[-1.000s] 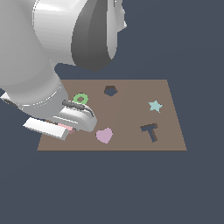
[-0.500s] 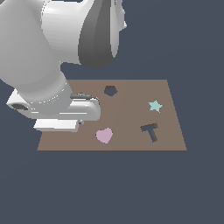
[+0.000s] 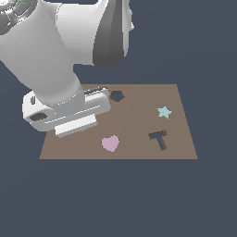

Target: Insert a designated object into the corresponding slot on a board.

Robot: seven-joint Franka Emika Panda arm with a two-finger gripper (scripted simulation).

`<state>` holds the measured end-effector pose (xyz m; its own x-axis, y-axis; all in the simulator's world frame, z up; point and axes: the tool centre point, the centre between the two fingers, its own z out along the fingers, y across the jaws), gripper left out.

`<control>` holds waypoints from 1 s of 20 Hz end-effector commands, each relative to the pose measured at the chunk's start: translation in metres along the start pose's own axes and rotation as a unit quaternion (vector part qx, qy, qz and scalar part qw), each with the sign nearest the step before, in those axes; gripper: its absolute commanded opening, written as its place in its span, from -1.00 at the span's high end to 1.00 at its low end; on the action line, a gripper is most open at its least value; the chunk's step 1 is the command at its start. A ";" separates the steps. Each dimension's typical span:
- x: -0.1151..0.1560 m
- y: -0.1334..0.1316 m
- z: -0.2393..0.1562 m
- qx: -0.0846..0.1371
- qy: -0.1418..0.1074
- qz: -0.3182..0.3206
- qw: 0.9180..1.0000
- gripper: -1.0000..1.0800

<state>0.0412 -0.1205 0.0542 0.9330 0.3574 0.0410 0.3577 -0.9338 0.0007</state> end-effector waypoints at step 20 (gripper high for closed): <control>-0.036 -0.054 0.016 0.015 -0.023 -0.470 0.882 1.00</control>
<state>-0.0078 -0.0858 0.0368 0.2933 0.9560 -0.0037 0.9559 -0.2933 -0.0126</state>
